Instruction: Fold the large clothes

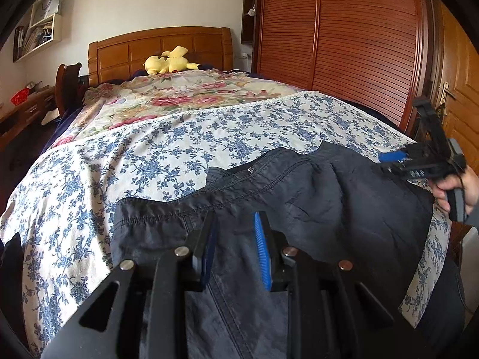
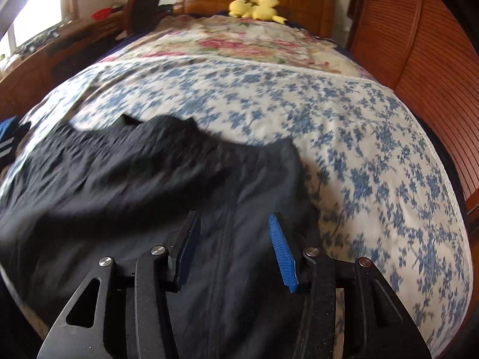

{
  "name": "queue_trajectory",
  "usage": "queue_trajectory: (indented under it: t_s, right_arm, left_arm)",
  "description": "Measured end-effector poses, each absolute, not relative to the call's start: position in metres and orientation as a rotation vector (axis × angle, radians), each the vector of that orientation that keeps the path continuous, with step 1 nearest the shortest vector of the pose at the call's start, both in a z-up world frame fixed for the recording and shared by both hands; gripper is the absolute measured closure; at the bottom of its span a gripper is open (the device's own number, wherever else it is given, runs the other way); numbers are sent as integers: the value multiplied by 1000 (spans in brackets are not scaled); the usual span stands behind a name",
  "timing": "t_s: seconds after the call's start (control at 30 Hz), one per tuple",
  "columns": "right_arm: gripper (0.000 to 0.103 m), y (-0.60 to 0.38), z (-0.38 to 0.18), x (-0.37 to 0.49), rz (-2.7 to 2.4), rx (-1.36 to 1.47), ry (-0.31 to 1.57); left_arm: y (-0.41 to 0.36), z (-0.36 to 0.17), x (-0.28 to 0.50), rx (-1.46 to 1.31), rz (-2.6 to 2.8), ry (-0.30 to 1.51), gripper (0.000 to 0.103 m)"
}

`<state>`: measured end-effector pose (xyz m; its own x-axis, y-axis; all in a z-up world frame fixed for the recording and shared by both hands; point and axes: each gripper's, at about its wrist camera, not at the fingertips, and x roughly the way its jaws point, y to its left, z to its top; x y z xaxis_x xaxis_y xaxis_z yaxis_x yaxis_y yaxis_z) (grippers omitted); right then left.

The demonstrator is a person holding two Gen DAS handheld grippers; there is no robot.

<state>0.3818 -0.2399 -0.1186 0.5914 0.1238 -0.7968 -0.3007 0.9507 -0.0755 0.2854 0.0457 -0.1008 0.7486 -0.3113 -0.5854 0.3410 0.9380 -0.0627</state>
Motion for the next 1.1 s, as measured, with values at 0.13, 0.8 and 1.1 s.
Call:
queue_trajectory:
  t_s: [0.13,0.8,1.1]
  right_arm:
    - [55,-246,-120,351,265,-227,924]
    - [54,-312,-160,314,154,-180,993]
    - [54,-275,-118,287,274,-199,850]
  left_arm:
    - [39,-100,280,63,-363,627,80]
    - [3,-93,252,78,-398,590,79]
    - [1,-106,204,55,-390,644,71]
